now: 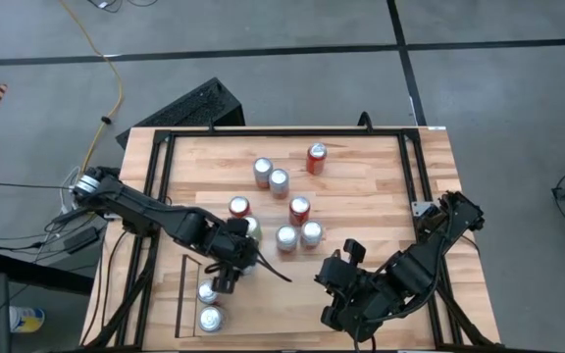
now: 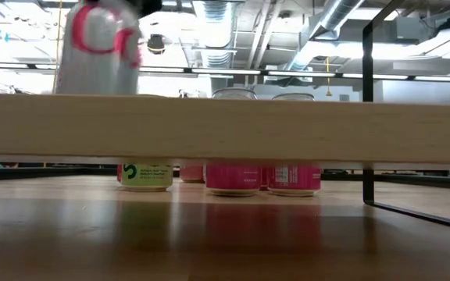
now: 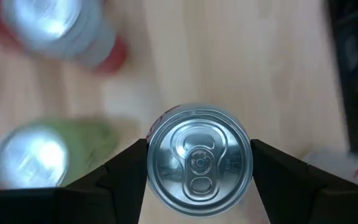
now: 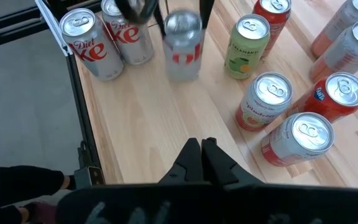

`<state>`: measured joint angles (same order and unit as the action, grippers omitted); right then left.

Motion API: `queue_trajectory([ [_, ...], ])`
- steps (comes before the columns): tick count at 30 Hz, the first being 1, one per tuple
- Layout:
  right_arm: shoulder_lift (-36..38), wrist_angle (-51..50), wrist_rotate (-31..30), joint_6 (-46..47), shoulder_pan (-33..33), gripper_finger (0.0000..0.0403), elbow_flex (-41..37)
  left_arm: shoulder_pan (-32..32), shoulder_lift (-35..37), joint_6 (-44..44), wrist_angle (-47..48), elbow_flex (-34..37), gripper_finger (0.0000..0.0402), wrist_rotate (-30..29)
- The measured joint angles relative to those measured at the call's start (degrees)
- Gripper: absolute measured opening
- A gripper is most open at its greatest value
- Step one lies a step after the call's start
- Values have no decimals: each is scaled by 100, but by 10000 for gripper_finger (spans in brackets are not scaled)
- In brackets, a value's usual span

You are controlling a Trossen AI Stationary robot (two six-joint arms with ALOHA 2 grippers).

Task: Place canned beverage on shelf
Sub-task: Put the silver soda can on the shelf aligned with the other silver soda can

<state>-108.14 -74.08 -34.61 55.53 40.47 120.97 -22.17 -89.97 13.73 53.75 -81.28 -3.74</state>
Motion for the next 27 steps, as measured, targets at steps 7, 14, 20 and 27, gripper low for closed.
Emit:
queue_trajectory([
  [7,0,-3,0,2,4,0,0,-112,293,84,666,7,233,-350],
  [14,0,-7,-2,9,4,0,0,-578,338,271,820,3,244,-768],
  [20,0,-9,-1,9,5,0,0,-970,625,695,890,3,246,-1206],
  [27,0,-9,-7,-31,4,0,0,-1283,1163,1236,1115,-4,248,-1581],
])
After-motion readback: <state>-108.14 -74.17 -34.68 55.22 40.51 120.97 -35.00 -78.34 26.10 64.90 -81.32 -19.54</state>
